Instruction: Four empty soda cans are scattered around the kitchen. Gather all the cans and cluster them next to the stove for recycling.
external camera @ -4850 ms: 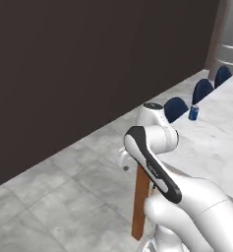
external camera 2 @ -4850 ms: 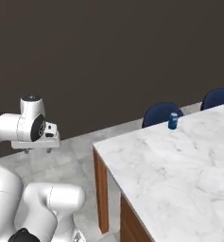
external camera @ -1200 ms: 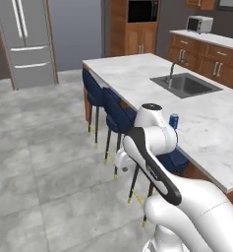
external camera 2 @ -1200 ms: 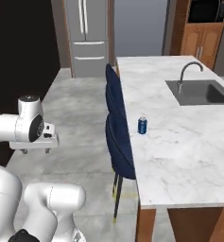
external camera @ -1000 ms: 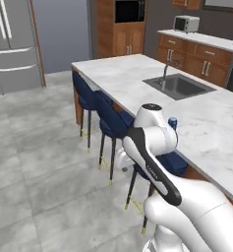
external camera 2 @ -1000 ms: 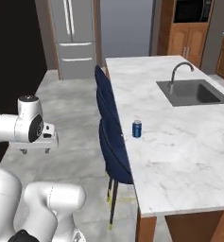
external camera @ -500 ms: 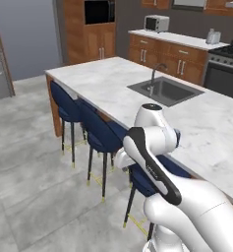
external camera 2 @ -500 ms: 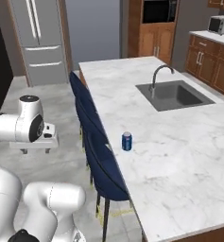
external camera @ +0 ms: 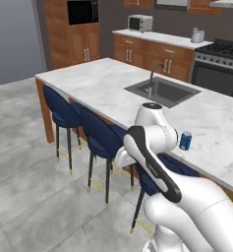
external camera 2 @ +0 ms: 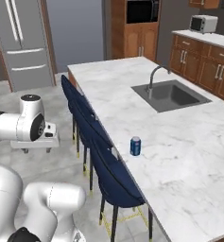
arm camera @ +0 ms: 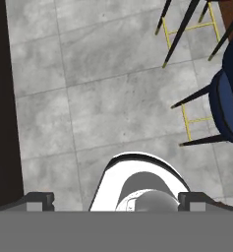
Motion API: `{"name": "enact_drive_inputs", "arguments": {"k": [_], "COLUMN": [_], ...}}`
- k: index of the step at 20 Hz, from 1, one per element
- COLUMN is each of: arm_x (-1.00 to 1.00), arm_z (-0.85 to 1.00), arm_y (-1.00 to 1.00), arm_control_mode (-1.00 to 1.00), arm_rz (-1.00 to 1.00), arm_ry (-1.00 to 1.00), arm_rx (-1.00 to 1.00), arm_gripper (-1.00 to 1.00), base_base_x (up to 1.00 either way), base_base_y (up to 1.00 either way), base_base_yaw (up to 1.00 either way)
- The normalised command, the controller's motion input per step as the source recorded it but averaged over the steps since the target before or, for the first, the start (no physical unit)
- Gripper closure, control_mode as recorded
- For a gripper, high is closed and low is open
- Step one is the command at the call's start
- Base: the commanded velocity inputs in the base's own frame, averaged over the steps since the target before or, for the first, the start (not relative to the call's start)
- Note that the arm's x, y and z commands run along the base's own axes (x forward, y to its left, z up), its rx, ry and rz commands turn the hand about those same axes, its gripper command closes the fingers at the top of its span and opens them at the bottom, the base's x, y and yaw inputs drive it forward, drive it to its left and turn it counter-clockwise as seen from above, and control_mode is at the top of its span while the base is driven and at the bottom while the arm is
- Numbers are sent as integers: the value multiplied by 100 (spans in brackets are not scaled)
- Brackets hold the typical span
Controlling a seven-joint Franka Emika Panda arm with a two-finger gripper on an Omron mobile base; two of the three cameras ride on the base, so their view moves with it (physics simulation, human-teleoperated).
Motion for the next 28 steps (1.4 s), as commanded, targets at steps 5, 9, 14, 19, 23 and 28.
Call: {"name": "enact_drive_inputs", "arguments": {"k": [5, 9, 14, 19, 23, 28], "arm_x": [0, 0, 0, 0, 0, 0], "arm_z": [0, 0, 0, 0, 0, 0], "arm_y": [0, 0, 0, 0, 0, 0], "arm_control_mode": [100, 100, 100, 100, 100, 100], "arm_rz": [0, 0, 0, 0, 0, 0], "arm_ry": [0, 0, 0, 0, 0, 0], "arm_rx": [0, 0, 0, 0, 0, 0], "arm_gripper": [-100, -100, -100, -100, -100, -100], "base_base_x": [3, 14, 26, 34, 27, 17], "base_base_y": [29, 32, 40, 56, 48, 14], "base_base_yaw": [-10, -26, -33, -25, -20, -10]}}
